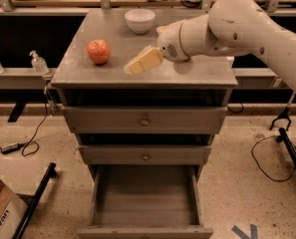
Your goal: Place apple into bottom drawer
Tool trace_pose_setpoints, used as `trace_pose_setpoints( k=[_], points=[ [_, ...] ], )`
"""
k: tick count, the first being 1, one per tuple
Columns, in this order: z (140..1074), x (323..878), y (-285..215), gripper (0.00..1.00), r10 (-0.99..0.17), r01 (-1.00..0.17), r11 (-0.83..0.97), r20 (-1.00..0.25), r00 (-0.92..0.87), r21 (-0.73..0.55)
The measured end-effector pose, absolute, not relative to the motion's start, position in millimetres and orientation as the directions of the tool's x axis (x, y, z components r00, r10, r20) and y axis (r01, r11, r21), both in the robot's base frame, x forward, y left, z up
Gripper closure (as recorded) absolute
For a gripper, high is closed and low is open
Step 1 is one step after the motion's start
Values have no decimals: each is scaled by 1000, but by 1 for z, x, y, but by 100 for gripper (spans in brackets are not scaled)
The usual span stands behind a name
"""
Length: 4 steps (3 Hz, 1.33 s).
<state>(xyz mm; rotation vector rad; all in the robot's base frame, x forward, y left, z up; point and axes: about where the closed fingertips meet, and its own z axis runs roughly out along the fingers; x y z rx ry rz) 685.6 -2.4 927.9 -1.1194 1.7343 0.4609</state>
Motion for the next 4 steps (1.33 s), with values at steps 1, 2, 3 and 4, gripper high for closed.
trace_pose_setpoints(
  k=[1, 2, 3, 4],
  points=[
    [928, 686, -2, 0, -472, -845, 503, -877, -93, -182],
    [923, 692, 18, 0, -451, -839, 516, -888, -93, -173],
    [915, 716, 54, 0, -398, -820, 551, -913, -94, -156],
    [904, 741, 83, 0, -353, -807, 576, -930, -98, -133]
  ],
)
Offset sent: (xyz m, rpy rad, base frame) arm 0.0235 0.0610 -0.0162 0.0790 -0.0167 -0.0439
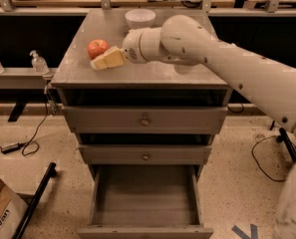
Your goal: Place apple into bottom drawer
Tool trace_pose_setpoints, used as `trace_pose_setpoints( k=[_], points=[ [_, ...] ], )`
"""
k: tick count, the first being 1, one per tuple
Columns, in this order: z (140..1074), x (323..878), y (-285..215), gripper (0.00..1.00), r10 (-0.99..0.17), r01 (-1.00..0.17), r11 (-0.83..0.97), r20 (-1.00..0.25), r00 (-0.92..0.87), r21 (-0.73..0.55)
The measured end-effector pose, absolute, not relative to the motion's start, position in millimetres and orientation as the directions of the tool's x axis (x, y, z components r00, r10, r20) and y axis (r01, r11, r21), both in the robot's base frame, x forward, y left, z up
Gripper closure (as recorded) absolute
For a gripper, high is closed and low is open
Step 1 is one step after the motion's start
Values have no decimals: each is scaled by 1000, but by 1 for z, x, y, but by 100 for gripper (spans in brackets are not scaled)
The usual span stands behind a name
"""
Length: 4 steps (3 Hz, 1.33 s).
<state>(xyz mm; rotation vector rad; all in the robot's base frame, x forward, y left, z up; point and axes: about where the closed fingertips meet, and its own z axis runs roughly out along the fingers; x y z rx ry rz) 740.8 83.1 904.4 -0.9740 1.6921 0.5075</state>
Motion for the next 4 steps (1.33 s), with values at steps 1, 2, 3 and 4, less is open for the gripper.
trace_pose_setpoints(
  k=[1, 2, 3, 4],
  points=[
    [892, 764, 109, 0, -326, -809, 578, -939, -107, -108],
    [885, 784, 132, 0, -296, -818, 568, -949, -105, -87],
    [876, 803, 152, 0, -274, -825, 560, -956, -107, -68],
    [862, 818, 169, 26, -251, -832, 553, -961, -118, -42]
  ],
)
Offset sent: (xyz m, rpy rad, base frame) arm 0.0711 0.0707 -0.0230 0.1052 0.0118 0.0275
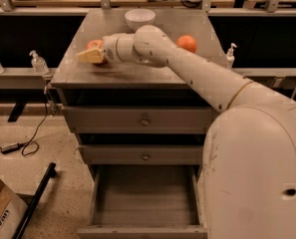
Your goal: Place apple into bottom drawer
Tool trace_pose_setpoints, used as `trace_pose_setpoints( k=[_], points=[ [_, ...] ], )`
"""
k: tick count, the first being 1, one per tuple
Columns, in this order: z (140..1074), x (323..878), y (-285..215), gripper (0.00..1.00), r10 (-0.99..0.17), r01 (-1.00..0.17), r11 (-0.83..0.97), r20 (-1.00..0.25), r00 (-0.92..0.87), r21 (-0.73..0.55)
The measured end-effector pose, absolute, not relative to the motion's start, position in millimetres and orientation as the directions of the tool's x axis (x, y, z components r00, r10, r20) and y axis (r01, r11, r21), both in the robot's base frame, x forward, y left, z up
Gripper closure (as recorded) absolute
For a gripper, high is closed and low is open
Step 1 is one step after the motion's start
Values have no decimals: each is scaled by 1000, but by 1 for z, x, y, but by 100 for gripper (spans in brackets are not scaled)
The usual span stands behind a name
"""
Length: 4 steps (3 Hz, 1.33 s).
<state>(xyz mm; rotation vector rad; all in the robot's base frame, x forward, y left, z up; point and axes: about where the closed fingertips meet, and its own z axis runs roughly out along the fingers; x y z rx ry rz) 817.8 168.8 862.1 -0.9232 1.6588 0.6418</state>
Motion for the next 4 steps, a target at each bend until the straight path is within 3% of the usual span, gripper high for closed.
trace_pose_setpoints(
  k=[2, 3, 4],
  points=[
    [858, 817, 157, 73, -250, -816, 576, -961, -123, -45],
    [877, 782, 130, 96, -266, -823, 563, -960, -89, -80],
    [903, 723, 92, 100, -309, -849, 513, -950, -41, -130]
  ],
)
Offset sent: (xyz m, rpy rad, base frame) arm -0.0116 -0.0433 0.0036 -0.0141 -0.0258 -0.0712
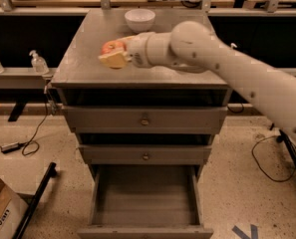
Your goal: Place apple into bottom drawer
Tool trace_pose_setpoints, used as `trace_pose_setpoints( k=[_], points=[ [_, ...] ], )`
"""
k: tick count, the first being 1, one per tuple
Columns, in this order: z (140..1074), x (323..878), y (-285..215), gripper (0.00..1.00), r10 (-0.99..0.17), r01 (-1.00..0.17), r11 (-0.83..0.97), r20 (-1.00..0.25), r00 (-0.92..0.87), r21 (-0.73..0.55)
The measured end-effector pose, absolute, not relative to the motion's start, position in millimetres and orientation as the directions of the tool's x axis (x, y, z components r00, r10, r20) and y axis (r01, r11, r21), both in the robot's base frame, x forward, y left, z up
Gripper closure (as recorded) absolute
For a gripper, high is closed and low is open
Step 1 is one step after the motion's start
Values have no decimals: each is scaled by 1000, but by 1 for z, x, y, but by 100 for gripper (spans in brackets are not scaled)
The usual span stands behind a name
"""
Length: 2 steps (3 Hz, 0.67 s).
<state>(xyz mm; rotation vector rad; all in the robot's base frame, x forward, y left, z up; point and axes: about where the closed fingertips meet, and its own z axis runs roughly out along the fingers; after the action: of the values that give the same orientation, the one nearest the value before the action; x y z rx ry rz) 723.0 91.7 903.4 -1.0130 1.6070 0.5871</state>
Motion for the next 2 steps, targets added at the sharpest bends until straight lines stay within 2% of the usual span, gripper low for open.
trace_pose_setpoints(
  k=[2],
  points=[
    [921, 583, 33, 100, -392, -896, 406, -920, 5, -179]
  ],
)
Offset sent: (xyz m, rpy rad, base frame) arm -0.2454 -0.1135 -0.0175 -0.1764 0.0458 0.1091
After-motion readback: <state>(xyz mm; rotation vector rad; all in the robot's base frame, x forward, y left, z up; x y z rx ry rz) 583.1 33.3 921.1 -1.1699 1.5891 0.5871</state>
